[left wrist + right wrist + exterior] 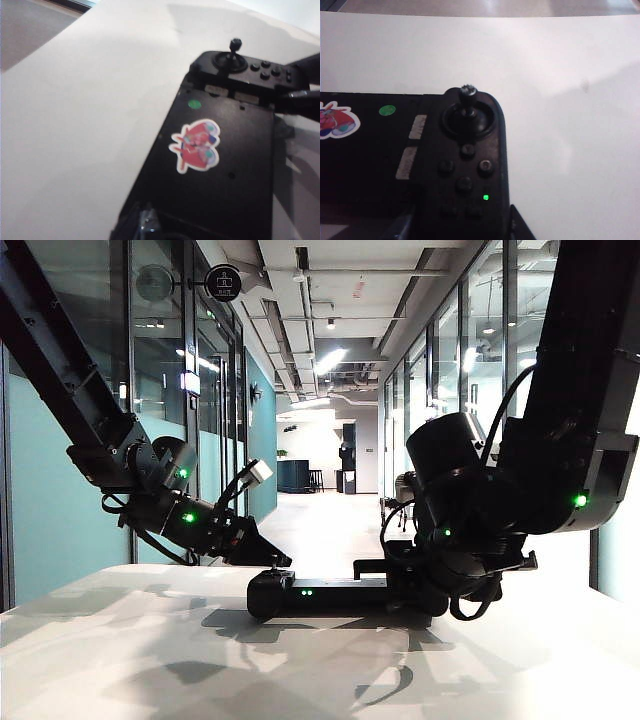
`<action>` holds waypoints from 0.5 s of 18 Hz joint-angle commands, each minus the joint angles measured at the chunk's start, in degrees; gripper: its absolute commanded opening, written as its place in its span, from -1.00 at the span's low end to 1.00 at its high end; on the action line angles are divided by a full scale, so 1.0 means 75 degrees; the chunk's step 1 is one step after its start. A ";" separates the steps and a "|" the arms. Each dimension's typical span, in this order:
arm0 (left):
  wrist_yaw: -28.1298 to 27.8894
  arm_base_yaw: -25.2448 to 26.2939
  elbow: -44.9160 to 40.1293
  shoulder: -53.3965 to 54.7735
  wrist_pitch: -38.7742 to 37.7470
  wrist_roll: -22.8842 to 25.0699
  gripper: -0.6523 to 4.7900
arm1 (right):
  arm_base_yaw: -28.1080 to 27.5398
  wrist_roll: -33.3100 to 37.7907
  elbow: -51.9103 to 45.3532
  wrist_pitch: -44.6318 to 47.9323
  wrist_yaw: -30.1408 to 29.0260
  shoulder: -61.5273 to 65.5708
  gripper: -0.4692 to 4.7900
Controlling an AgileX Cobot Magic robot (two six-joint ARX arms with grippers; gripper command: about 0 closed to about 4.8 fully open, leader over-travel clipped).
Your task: Push the left joystick on the remote control sitting on the white table backward to make the robot dog back up in a straight line until it returns close to you.
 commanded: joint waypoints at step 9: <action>0.0114 -0.0003 0.0020 -0.0047 -0.0286 0.0513 -0.78 | -0.0003 -0.0055 0.0020 0.0032 0.0108 -0.0041 -0.19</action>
